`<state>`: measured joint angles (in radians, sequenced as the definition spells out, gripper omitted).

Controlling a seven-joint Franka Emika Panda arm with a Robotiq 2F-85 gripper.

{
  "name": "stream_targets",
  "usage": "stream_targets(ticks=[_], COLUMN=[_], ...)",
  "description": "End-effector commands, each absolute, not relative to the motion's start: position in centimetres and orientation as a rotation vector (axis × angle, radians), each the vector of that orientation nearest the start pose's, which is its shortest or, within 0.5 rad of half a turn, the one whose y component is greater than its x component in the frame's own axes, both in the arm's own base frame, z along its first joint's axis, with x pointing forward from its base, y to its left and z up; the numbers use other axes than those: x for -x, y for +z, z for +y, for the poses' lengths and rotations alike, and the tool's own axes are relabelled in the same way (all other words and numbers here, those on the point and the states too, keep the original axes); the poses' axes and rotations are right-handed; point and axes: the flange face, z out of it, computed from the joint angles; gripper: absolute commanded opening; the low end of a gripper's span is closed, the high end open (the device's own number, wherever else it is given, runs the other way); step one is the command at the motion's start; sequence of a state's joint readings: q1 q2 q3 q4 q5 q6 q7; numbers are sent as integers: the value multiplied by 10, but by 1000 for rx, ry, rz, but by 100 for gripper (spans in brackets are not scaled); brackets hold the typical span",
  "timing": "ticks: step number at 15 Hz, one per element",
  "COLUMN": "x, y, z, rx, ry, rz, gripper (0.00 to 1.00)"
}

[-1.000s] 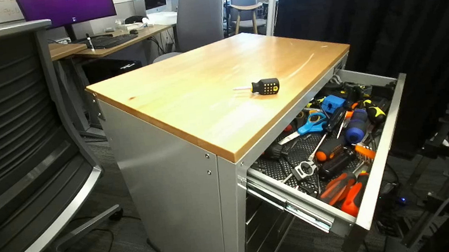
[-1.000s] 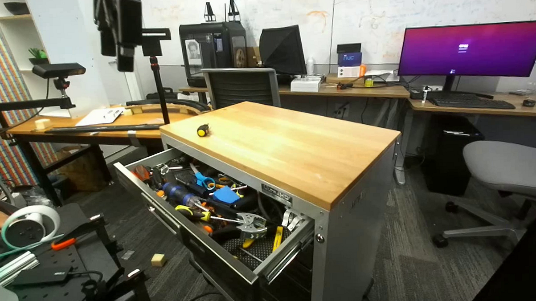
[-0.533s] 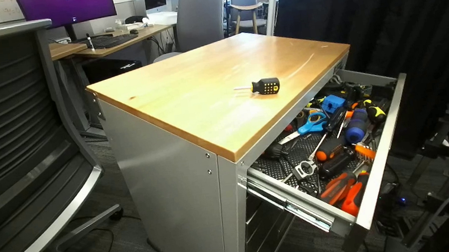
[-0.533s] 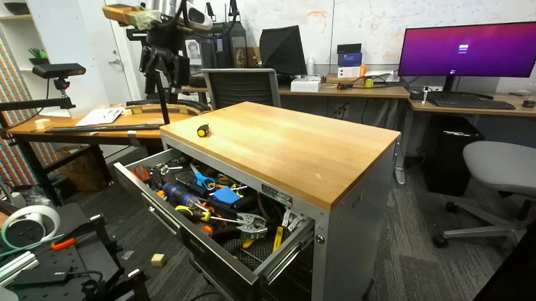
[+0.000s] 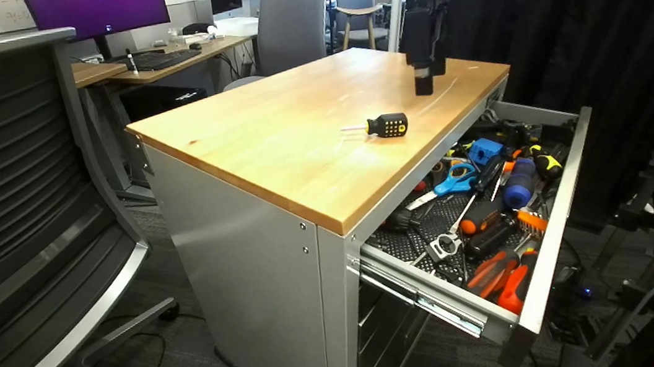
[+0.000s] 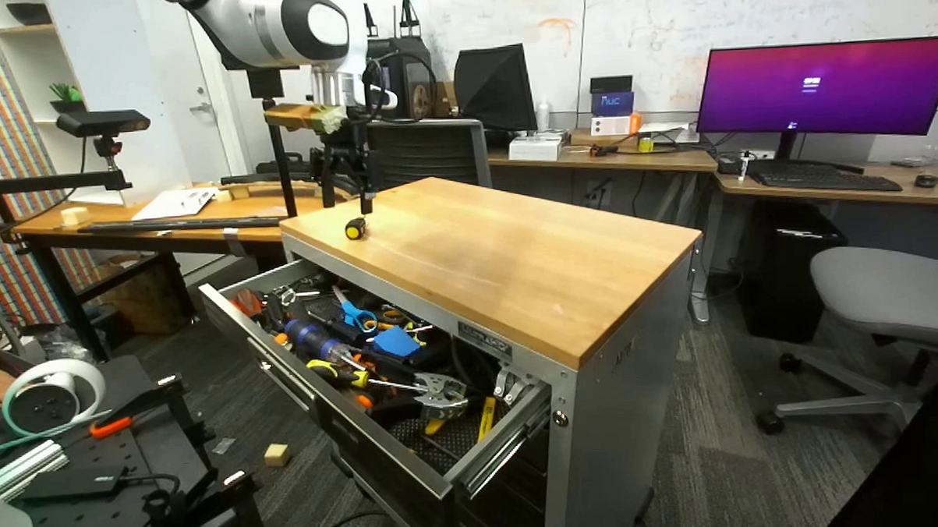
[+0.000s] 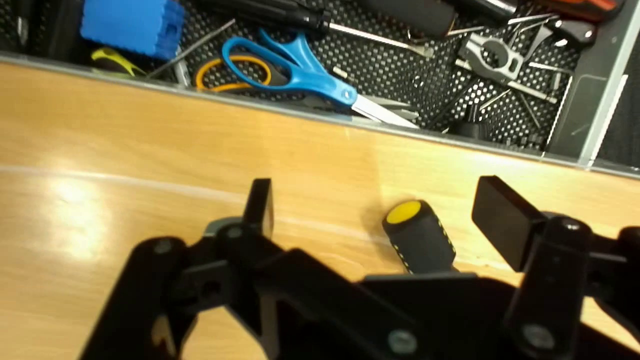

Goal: Put the object in the open drawer and close it

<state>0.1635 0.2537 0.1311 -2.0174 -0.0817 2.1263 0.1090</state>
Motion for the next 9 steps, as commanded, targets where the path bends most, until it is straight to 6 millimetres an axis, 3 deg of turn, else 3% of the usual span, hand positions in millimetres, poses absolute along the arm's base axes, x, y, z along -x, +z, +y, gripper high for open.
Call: stream_targets(ticks=[1, 5, 6, 7, 9], x=[-591, -600, -598, -596, -589], y=[292, 278, 275, 273, 273], z=[189, 200, 203, 205, 208], rx=[3213, 3185, 3189, 3183, 3179], ry=[158, 197, 189, 191, 190], rz=[-406, -457, -457, -468, -473], gripper=[100, 100, 75, 74, 58])
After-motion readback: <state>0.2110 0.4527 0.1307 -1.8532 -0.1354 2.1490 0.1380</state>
